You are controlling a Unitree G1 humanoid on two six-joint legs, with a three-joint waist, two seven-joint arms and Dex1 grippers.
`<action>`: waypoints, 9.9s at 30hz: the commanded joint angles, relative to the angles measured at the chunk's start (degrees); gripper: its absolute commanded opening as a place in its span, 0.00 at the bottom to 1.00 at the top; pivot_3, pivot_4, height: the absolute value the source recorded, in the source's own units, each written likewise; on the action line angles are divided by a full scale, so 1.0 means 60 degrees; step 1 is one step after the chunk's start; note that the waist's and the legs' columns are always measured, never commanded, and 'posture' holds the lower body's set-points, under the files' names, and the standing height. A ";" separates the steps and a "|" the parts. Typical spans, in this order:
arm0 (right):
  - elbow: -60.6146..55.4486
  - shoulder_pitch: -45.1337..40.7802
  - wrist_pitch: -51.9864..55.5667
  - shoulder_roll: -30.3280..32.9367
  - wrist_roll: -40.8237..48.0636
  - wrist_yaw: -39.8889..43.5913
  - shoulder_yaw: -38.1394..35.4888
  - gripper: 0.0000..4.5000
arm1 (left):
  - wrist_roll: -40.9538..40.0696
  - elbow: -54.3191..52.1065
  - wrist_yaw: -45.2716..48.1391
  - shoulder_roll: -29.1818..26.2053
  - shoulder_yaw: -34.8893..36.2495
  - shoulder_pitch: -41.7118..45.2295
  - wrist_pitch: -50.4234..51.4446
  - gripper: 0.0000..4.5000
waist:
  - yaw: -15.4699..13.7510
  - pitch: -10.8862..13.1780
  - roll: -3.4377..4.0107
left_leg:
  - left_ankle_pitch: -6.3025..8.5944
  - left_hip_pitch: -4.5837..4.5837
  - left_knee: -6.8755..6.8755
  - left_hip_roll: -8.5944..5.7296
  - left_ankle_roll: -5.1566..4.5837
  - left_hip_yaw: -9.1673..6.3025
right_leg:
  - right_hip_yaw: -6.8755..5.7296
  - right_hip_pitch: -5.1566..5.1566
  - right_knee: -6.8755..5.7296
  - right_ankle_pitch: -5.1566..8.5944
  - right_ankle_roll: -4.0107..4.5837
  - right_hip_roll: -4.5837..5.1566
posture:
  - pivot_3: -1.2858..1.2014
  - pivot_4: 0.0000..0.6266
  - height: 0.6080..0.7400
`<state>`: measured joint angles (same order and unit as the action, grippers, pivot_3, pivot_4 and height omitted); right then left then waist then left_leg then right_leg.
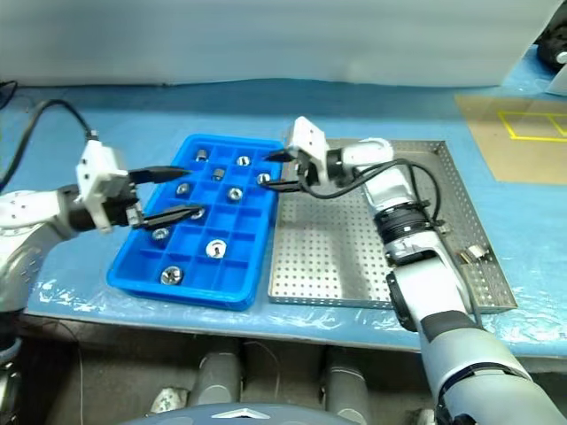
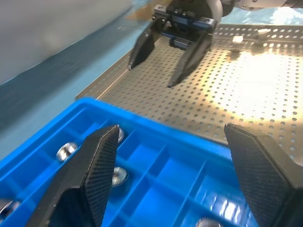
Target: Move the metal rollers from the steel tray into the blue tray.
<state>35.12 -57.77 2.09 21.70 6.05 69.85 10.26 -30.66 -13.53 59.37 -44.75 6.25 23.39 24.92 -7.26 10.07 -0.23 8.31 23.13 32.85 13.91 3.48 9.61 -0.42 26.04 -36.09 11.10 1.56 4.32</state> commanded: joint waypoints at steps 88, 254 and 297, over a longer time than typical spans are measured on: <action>-0.2987 0.3078 0.1887 0.1539 0.0222 -0.3387 -0.1388 0.38 | 0.1874 0.4250 0.2993 0.2872 -0.2183 0.3360 -0.2563 0.83 | 0.1317 0.0000 0.0014 | 0.0056 -0.0014 0.0026 -0.0013 -0.0100 0.0085 | 0.0092 -0.0011 0.0110 -0.0064 -0.0045 -0.0012 | 0.43 0.24 1.00; -0.2172 -0.0519 0.8169 -0.0827 0.6358 -1.0036 -0.7025 0.82 | 0.0461 0.0084 0.0165 -0.0161 0.0627 0.0323 -0.0162 0.83 | 0.0359 -0.0009 0.0015 | -0.0030 -0.0146 -0.0117 -0.0027 0.0054 0.0063 | 0.0082 -0.0068 0.0078 -0.0025 -0.0027 -0.0020 | 0.51 0.24 1.00; -0.6795 0.0797 0.9272 -0.0430 0.7519 -0.8977 -0.4774 0.82 | 0.3123 0.9736 -0.1458 0.7887 -0.1685 0.6046 -0.5877 0.83 | 0.0691 0.0002 0.0028 | -0.0023 -0.0021 -0.0028 -0.0054 0.0028 0.0054 | 0.0110 0.0000 0.0099 -0.0089 -0.0064 -0.0013 | 0.44 0.24 1.00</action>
<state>-4.90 -50.80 59.21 18.93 50.63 15.41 -18.32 -11.43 45.15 51.64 1.81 -4.66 57.96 -8.88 -3.11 10.08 -0.06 8.17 23.01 32.68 13.59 3.65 9.94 0.23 26.04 -35.49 10.56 1.18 4.25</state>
